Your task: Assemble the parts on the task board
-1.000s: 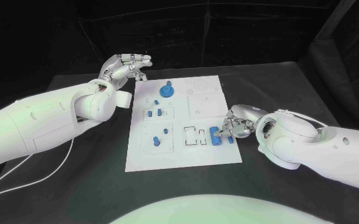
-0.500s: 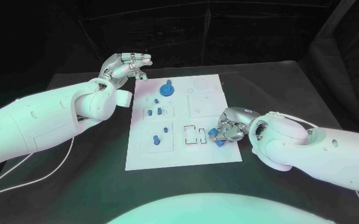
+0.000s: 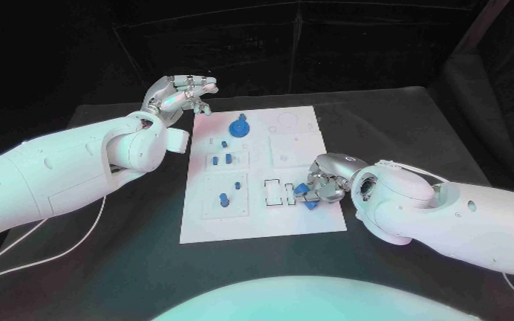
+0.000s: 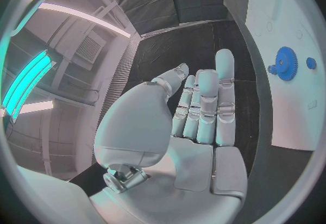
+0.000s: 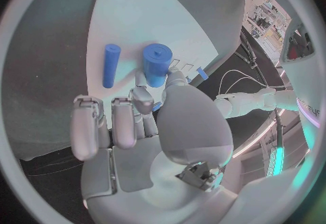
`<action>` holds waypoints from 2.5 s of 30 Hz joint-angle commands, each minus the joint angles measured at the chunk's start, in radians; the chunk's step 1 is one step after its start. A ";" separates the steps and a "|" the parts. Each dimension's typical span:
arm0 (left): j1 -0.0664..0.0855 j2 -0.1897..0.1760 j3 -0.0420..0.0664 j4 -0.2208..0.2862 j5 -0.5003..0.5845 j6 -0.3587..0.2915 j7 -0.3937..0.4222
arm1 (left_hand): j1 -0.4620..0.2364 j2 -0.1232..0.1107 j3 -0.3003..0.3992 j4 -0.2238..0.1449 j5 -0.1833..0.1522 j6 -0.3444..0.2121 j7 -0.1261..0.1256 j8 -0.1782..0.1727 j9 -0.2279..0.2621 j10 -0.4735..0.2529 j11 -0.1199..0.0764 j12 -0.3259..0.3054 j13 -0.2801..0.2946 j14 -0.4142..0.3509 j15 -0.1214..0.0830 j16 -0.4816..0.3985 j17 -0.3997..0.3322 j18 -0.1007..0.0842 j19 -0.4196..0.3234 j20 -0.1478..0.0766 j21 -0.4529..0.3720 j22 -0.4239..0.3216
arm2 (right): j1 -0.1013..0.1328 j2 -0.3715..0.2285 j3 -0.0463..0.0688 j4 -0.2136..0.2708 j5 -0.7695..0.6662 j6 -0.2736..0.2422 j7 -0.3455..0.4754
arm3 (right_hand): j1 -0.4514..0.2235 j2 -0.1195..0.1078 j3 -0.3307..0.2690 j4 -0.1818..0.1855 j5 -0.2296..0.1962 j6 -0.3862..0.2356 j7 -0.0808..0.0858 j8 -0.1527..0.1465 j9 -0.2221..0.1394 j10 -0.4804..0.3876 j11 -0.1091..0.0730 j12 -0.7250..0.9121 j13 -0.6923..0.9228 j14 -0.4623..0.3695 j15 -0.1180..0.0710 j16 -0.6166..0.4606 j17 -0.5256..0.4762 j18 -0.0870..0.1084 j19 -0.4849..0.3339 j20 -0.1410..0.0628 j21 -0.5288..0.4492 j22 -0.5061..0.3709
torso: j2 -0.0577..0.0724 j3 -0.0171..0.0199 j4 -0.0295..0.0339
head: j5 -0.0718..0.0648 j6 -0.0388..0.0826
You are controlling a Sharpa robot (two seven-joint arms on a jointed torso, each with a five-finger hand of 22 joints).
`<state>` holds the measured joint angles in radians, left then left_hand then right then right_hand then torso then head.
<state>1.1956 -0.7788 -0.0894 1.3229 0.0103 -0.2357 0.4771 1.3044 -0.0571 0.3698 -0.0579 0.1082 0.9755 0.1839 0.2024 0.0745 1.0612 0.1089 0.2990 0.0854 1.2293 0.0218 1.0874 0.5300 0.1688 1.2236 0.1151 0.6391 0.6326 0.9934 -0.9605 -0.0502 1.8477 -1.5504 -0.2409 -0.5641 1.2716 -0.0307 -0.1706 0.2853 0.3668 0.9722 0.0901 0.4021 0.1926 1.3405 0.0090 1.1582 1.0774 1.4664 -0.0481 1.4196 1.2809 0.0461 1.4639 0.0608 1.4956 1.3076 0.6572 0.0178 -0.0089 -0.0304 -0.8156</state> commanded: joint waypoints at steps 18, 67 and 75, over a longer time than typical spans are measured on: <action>0.001 0.003 0.001 0.003 0.003 0.011 0.005 | -0.002 0.009 -0.006 -0.002 -0.001 -0.005 0.000 0.003 0.001 -0.010 0.000 0.003 0.001 -0.007 0.000 -0.002 -0.001 0.014 -0.005 0.004 -0.005 -0.002 | -0.008 0.001 -0.006 0.067 0.075 -0.219 0.039 | -0.006 0.059 -0.021 0.005 0.059 0.057 -0.023 0.019 0.023 0.050 -0.018 0.035 0.067 0.064 -0.024 0.035 0.059 -0.027 0.056 -0.017 0.033 0.195 | 0.000 -0.0012 0.0036 | 0.006 0.000; 0.001 0.011 0.001 -0.001 0.003 0.016 0.000 | -0.003 0.010 -0.008 0.000 -0.001 -0.006 0.000 0.005 0.001 -0.012 0.000 0.005 0.001 -0.007 0.000 -0.001 -0.001 0.014 -0.005 0.005 -0.006 -0.003 | -0.007 0.123 -0.005 0.002 0.020 -0.142 -0.036 | -0.155 0.077 -0.127 -0.005 -0.278 0.070 -0.034 0.042 0.087 0.054 -0.027 -0.045 0.082 0.060 -0.031 0.017 0.043 -0.024 0.045 -0.025 0.022 0.183 | 0.001 0.0006 -0.0019 | 0.024 -0.001; 0.000 0.010 0.001 -0.003 0.003 0.018 -0.002 | -0.003 0.010 -0.008 0.000 -0.001 -0.006 0.000 0.005 0.001 -0.012 0.000 0.005 0.001 -0.007 0.000 -0.001 -0.001 0.014 -0.005 0.005 -0.006 -0.003 | -0.007 0.086 -0.005 0.047 0.027 -0.191 0.014 | -0.132 0.078 -0.122 -0.005 -0.264 0.071 -0.036 0.045 0.092 0.059 -0.028 -0.039 0.092 0.062 -0.032 0.023 0.054 -0.026 0.051 -0.025 0.027 0.191 | -0.001 0.0003 -0.0021 | 0.024 -0.001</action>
<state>1.1953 -0.7689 -0.0895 1.3198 0.0104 -0.2300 0.4724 1.3044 -0.0571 0.3700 -0.0580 0.1082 0.9756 0.1839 0.2024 0.0745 1.0539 0.1090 0.2990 0.0856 1.2293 0.0218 1.0874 0.5299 0.1688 1.2236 0.1151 0.6391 0.6311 0.9852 -0.8720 -0.0557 1.8874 -1.5194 -0.3905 -0.5926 1.1316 0.0476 -0.2976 0.2808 0.1001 1.0466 0.0541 0.4442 0.2826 1.3953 -0.0180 1.1140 1.1690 1.4686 -0.0720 1.4366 1.3075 0.0305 1.4670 0.0424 1.5208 1.3074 0.6572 0.0183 -0.0112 -0.0061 -0.8167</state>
